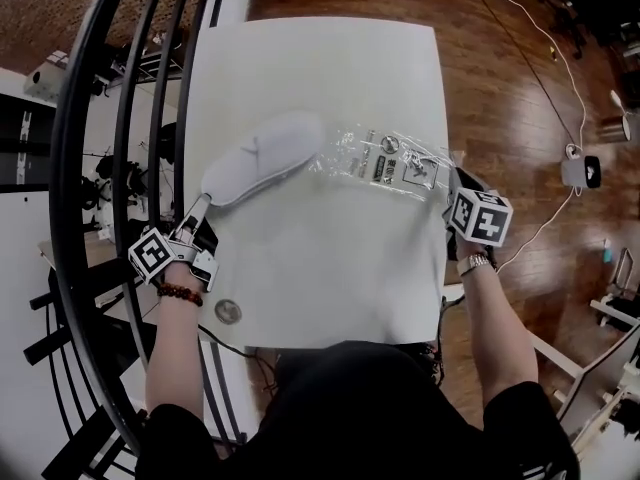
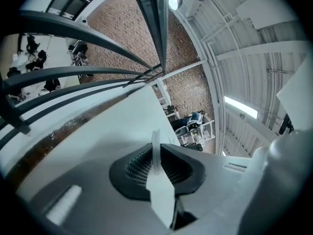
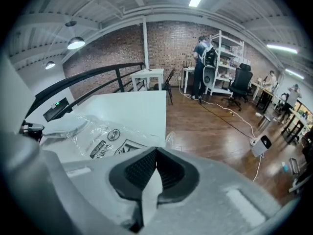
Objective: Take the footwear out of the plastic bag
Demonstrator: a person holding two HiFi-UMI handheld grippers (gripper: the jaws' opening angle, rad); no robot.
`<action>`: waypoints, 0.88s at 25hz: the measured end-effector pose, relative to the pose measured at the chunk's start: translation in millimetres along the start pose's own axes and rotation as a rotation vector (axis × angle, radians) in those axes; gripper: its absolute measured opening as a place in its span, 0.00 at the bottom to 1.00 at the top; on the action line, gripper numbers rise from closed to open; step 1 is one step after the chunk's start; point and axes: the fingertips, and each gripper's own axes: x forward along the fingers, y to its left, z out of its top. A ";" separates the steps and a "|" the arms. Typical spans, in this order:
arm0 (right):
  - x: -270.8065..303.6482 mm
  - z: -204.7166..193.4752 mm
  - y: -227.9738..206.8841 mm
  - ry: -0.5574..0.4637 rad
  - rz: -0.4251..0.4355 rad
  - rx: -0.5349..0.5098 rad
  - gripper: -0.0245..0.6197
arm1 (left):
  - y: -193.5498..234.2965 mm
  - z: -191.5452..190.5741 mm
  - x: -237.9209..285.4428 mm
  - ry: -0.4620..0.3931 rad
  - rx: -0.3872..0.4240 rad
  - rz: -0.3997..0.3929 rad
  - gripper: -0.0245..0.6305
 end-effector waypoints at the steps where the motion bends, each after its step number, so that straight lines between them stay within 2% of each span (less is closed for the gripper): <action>1: 0.2 -0.5 -1.1 -0.001 -0.005 0.005 0.03 | 1.3 1.0 -1.5 -0.015 -0.009 -0.002 0.15; 5: -2.4 -3.6 -6.0 -0.001 -0.033 0.041 0.03 | 4.9 3.0 -8.3 -0.060 -0.032 -0.004 0.15; 12: -9.7 -10.3 -3.6 0.001 -0.034 0.064 0.03 | 14.7 -9.3 -24.2 -0.061 0.008 0.052 0.16; 17: -12.0 -6.6 0.0 -0.010 -0.013 0.037 0.04 | 20.5 -15.3 -28.4 -0.049 0.048 0.138 0.32; 20: -14.1 -4.0 3.9 -0.016 0.016 0.010 0.15 | 18.3 -17.6 -31.6 -0.050 0.078 0.177 0.38; 22: -17.3 -4.7 6.1 -0.019 0.024 -0.004 0.16 | 17.4 -20.4 -35.1 -0.050 0.095 0.196 0.40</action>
